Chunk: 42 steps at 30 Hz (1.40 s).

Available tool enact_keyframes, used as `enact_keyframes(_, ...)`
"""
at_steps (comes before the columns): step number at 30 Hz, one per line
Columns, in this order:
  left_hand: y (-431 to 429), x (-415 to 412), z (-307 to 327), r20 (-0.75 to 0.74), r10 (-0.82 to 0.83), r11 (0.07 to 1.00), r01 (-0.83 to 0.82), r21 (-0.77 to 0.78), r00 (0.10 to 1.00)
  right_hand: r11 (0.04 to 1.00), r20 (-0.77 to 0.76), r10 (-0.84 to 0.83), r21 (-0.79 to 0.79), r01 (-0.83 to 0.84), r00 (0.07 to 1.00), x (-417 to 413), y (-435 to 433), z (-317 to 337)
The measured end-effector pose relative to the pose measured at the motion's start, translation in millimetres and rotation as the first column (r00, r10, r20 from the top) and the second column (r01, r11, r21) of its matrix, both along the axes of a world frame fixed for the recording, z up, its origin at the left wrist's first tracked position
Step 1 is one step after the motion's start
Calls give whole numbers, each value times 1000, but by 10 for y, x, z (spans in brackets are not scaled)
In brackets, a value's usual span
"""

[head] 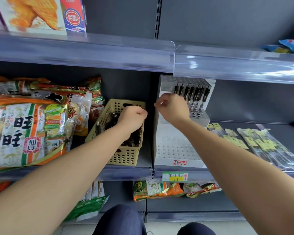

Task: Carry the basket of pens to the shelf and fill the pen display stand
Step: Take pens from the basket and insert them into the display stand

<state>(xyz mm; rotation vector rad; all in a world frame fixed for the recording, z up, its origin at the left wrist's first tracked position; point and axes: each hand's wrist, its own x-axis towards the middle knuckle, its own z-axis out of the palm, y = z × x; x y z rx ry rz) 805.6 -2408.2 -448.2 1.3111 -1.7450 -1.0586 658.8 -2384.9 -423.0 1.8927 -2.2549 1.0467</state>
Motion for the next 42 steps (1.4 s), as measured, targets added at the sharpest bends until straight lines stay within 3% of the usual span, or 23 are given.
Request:
enact_keyframes(4,-65,175,-27,171,44,998,-36,-50,984,997,-1,68,34,-68,998,187,-7,-45)
enact_keyframes(7,-94,329,-45,405,93,992,-50,-115,910,987,4,107,118,-107,994,316,-29,-116)
enact_keyframes(12,-116,495,-187,672,-62,998,51,35,738,914,-116,215,373,-158,970,480,-71,-290)
enact_keyframes(17,-200,472,-280,790,-173,985,101,141,588,895,-131,225,419,-152,966,537,-131,-418)
enact_keyframes(21,-230,398,-336,837,-279,960,134,244,471,886,-161,252,435,-161,954,563,-212,-488)
enact_keyframes(25,-395,368,-456,876,-265,964,76,256,403,897,-121,218,416,-150,968,536,-291,-538)
enact_keyframes(30,-426,298,-539,956,-213,977,34,210,202,897,-102,197,419,-138,975,515,-334,-592)
enact_keyframes(32,-461,281,-554,963,-213,977,61,206,166,902,-63,178,409,-138,982,501,-349,-615)
enact_keyframes(42,-538,340,-579,935,-291,953,152,264,203,928,-1,159,340,-149,987,513,-312,-656)
